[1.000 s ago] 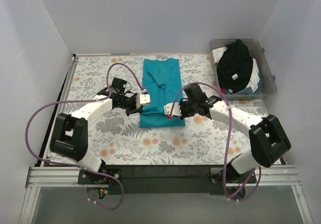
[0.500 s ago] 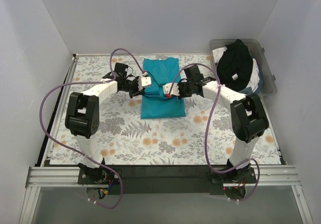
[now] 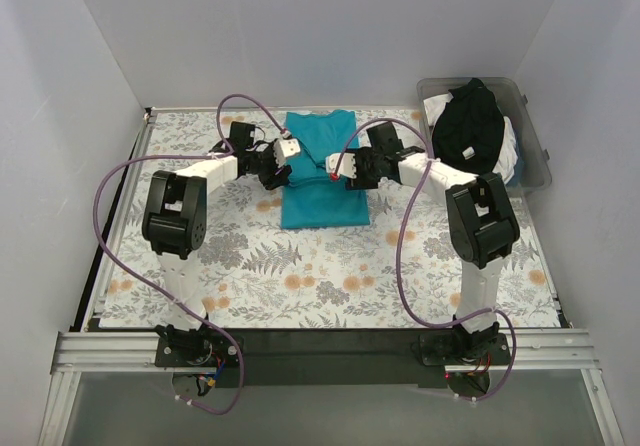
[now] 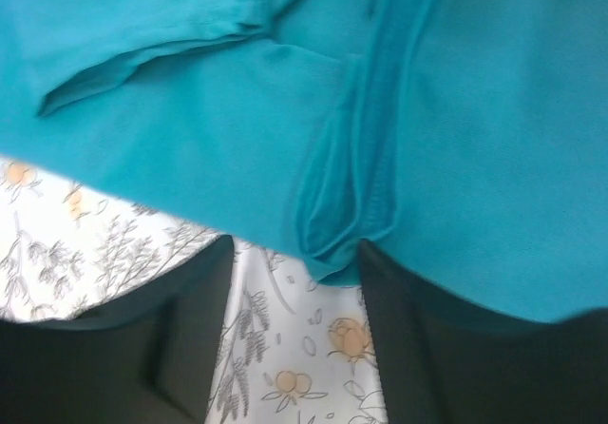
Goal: Fold and stack the t-shirts
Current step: Fold the tshirt
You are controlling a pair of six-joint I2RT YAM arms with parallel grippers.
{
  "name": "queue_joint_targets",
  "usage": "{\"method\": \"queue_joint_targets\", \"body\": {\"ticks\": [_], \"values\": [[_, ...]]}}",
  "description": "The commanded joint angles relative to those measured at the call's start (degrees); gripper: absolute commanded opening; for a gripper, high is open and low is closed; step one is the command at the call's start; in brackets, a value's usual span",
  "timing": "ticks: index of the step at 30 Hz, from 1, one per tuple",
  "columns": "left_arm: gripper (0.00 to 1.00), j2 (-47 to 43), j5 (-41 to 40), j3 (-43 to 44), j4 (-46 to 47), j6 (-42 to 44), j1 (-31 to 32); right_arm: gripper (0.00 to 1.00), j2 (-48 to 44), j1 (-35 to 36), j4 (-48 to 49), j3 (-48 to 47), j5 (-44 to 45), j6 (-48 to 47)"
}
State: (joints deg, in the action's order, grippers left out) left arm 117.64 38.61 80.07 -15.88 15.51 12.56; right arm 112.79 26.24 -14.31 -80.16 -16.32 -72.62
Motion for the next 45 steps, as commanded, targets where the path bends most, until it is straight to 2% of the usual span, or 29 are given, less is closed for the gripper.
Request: {"method": "queue_joint_targets", "body": {"ticks": [1,4,7,8,10,11,14,18,23,28,32,37,41,45], "values": [[0.56,-5.5,-1.8,0.4,6.6,-9.5,-1.6,0.66,-4.2,-1.1,4.5,-2.8,1.1,3.1],[0.59,-11.0,-0.6,-2.8,6.6,-12.4,-2.3,0.64,-9.2,-1.2,4.0,0.7,-0.5,5.1],[0.59,-16.9,1.5,-9.0,4.9,-13.1,-2.2,0.57,-13.6,-0.3,0.9,3.9,-2.5,7.0],[0.59,-18.1,2.5,-11.7,4.3,-13.3,-1.9,0.51,-14.3,-0.1,0.0,4.6,-3.0,7.9],[0.57,-19.7,2.5,-13.4,3.3,-15.1,-1.4,0.46,-15.3,0.7,-1.5,6.0,-3.3,9.4],[0.54,-19.8,2.7,-13.9,2.9,-16.9,-1.3,0.42,-15.1,0.8,-1.8,5.9,-3.2,11.7],[0.53,-18.1,2.2,-13.6,2.9,-21.7,-1.2,0.41,-12.6,0.8,-4.1,3.0,-3.8,16.8],[0.49,-16.2,5.9,-12.1,-1.0,-23.3,-0.6,0.39,-9.7,0.9,-9.5,-0.1,-8.4,22.0],[0.48,-14.3,2.5,-13.4,-0.6,-25.8,3.1,0.36,-5.4,1.8,-11.5,-2.2,-10.5,29.0],[0.47,-9.3,-3.0,-11.3,-3.6,-29.2,5.4,0.33,-0.4,1.8,-12.1,-1.9,-8.9,31.9],[0.43,-8.0,-5.2,-13.5,-8.1,-27.3,6.9,0.31,2.1,1.9,-13.7,-0.1,-8.8,32.8],[0.39,-10.8,-4.9,-18.6,-12.2,-23.3,8.5,0.29,2.2,3.0,-15.7,4.5,-9.9,34.3],[0.39,-16.2,-3.7,-24.9,-16.3,-21.1,9.9,0.27,-3.3,5.4,-16.7,10.9,-11.5,35.8],[0.39,-25.6,-0.1,-31.4,-22.0,-18.6,11.1,0.27,-11.2,10.0,-19.2,17.6,-16.3,38.1]]}}
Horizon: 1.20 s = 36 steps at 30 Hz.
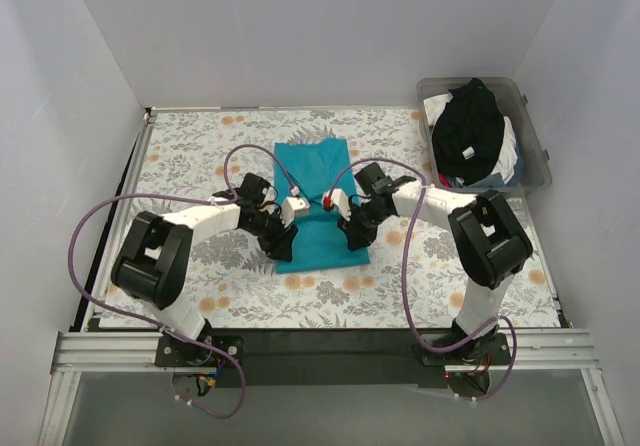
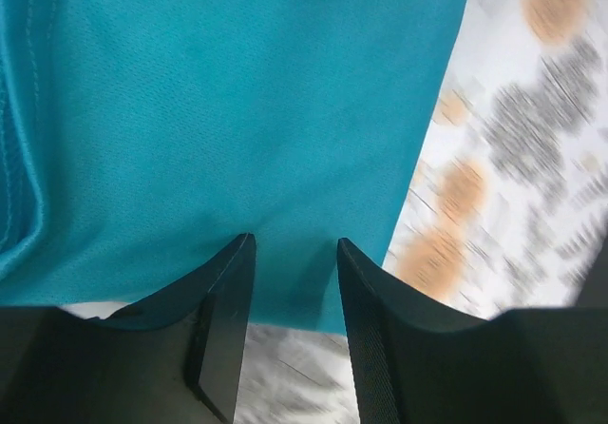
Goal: Fold and stack the t-shirts
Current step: Fold the tshirt
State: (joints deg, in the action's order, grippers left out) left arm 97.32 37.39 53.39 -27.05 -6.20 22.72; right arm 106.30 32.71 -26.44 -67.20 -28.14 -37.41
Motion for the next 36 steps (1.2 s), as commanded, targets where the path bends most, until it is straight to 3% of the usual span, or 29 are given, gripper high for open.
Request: {"method": "queue_joint_targets", "body": {"ticks": [1,4,7,11,17,18,20,21,30,36], "values": [[0.38,-7.0,2.1,-5.1,-12.1,3.8,1.2,0.27,-6.5,4.8,-7.7,6.1,-5.2,3.7],[0.39,-13.3,4.7,-5.1,-17.2,4.4,1.3,0.33,-14.0,7.8,-8.9,9.5,-7.4,5.1],[0.4,-17.0,7.5,-1.6,-21.6,3.3,1.1,0.39,-18.1,6.5,-10.2,6.7,-5.2,5.1],[0.41,-19.4,6.0,1.1,-18.2,1.0,1.1,0.46,-17.2,3.3,-11.3,1.5,-3.6,3.3],[0.45,-10.1,6.7,9.8,-16.0,5.6,-4.6,0.51,-10.1,2.7,-11.1,-3.9,2.1,1.0],[0.47,-8.5,7.1,11.2,-16.7,5.9,-5.8,0.54,-9.2,2.1,-10.9,-4.8,2.2,1.0],[0.49,-4.8,7.3,13.5,-17.9,9.2,-6.5,0.69,-6.6,1.6,-10.9,-7.0,2.3,0.8],[0.5,-3.9,6.9,14.4,-18.0,9.8,-6.8,0.71,-5.7,1.4,-11.1,-7.8,2.9,0.8],[0.59,0.5,6.0,13.0,-16.8,13.3,-6.9,0.73,0.7,-0.9,-11.7,-11.7,3.0,0.1],[0.61,2.6,4.7,12.3,-16.0,13.8,-6.9,0.68,2.2,-0.9,-13.8,-12.0,-0.1,-0.1]]}}
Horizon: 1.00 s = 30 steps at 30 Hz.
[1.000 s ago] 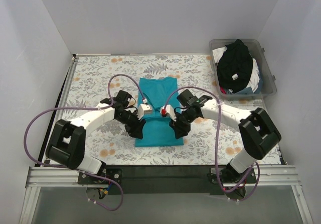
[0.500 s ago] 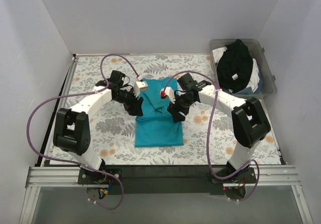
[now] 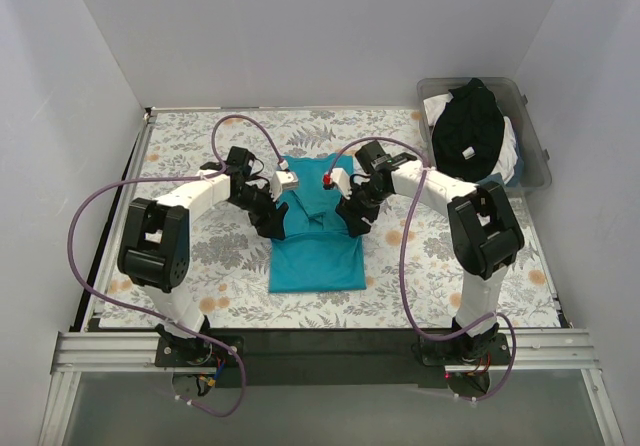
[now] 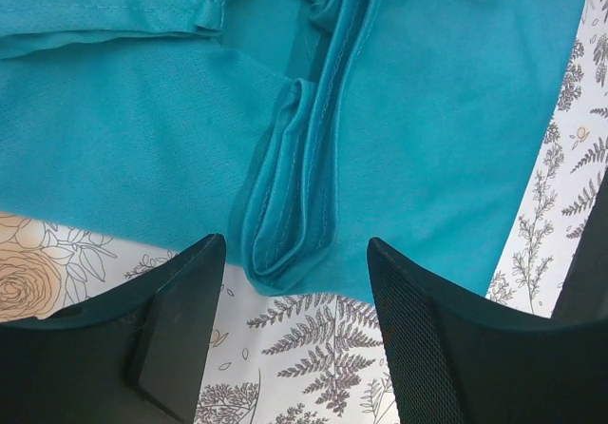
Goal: Fold and stack the t-shirts
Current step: Fold the tshirt
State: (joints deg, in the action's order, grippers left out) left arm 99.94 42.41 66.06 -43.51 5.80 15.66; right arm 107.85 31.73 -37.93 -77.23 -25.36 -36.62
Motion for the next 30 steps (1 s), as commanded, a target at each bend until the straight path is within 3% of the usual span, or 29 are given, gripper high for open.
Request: {"method": "queue_joint_targets", "body": {"ticks": [1,9,15,18,23,30], "values": [[0.61,0.2,0.1,-0.4,0.4,1.8,0.2,0.67,0.8,0.1,-2.6,-1.9,-3.1,-0.9],[0.62,2.2,-0.1,0.3,-2.5,3.4,0.2,0.65,2.0,0.1,-3.8,-1.4,-4.3,-1.0],[0.61,2.7,-0.5,-0.3,-2.9,3.6,0.2,0.51,2.8,0.1,-4.8,-2.2,-4.9,-0.6],[0.51,2.1,-0.8,-0.4,-1.6,3.1,0.2,0.39,2.8,0.0,-5.1,-2.5,-5.1,-0.7],[0.26,1.0,-0.3,0.1,-1.8,2.9,0.2,0.25,2.2,0.0,-6.2,-3.1,-6.3,-0.7],[0.2,1.6,-0.6,0.2,-2.9,3.1,0.2,0.07,2.0,0.0,-6.7,-3.0,-6.1,-1.0]]}}
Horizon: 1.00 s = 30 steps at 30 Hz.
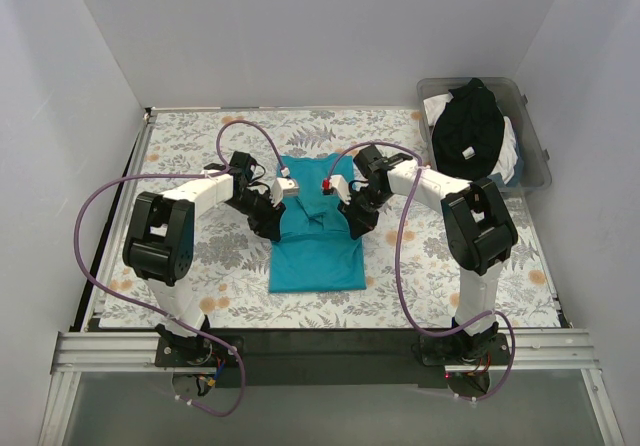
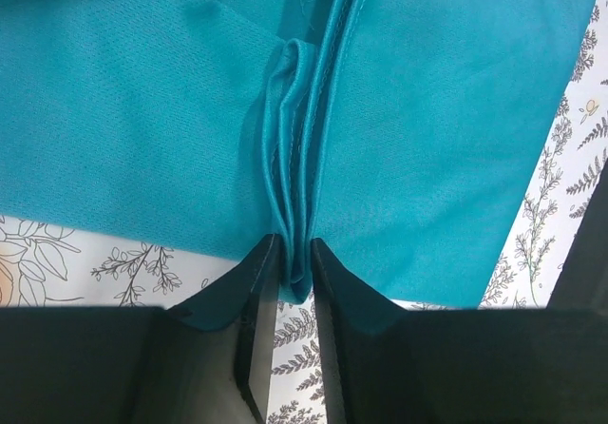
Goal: Fold and stack the t-shirts
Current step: Fold the tshirt
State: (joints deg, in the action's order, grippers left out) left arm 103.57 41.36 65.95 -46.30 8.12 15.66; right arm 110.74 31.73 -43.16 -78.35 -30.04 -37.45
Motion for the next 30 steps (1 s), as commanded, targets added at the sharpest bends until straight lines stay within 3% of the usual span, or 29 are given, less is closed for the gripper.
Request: {"method": "queue_joint_targets", "body": {"ticks": [1,6,20,30], "values": [[0.18,-2.1,0.7,0.2,0.0,0.5,0.2,0.05,-0.8,0.0,-1.6,-1.9,-1.5,0.0],[0.0,-2.9,1.3,0.8,-0.2,0.0,0.2,0.01,-1.2,0.0,-1.8,-1.9,-1.9,0.3],[0.0,-6.3,1.4,5.8,-3.8,-0.5,0.0,0.01,-6.8,-0.7,-3.1,-2.8,-2.2,0.5],[0.0,1.2,1.3,11.1,-2.3,-0.8,-2.0,0.01,0.2,-3.2,-4.4,-9.1,-0.6,-2.5]]}}
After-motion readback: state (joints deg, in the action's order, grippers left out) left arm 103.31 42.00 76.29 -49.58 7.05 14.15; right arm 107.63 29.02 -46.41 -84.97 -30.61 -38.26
